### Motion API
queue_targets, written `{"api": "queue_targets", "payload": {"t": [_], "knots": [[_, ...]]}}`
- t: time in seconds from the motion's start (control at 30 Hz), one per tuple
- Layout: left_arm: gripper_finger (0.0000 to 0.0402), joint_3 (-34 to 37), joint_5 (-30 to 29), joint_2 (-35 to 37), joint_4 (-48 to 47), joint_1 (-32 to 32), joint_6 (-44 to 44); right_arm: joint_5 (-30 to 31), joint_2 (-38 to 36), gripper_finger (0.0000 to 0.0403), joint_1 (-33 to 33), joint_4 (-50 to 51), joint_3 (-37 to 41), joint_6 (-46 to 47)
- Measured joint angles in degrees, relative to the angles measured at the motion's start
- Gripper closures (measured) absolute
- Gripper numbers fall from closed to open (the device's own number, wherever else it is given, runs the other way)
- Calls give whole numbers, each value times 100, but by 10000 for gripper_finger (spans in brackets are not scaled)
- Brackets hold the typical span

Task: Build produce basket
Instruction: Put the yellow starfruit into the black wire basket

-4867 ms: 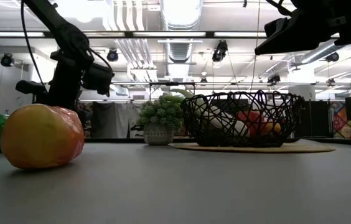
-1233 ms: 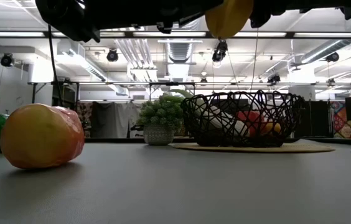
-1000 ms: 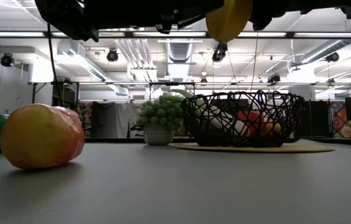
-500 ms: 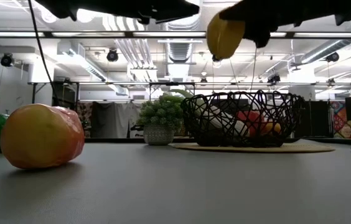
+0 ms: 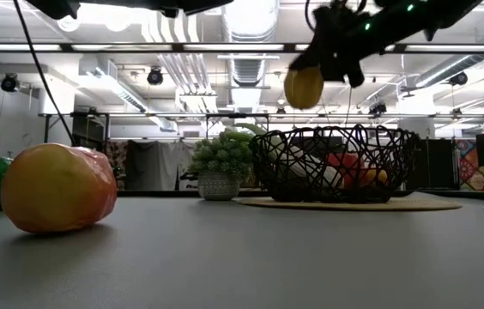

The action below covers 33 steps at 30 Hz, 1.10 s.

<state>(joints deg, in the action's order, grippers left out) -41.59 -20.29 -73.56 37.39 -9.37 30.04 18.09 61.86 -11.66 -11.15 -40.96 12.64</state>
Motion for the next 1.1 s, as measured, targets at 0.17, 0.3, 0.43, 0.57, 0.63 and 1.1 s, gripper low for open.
{"api": "queue_targets", "payload": {"t": [0.17,0.3,0.43,0.57,0.63,1.1], "knots": [[173,45,0,178,-18,2,82,-2,469,179,-748,43,-109,545],[173,77,0,247,-21,2,90,5,909,179,-1255,17,-175,856],[173,77,-2,247,-36,2,95,7,1347,179,-1542,5,-191,1060],[173,90,-10,247,-39,2,182,44,1679,179,-1651,-63,-193,1230],[173,94,-11,247,-39,2,202,185,1810,179,-1652,-116,-193,1238],[173,99,-14,247,-37,2,217,755,2076,141,-1650,-136,-195,1145]]}}
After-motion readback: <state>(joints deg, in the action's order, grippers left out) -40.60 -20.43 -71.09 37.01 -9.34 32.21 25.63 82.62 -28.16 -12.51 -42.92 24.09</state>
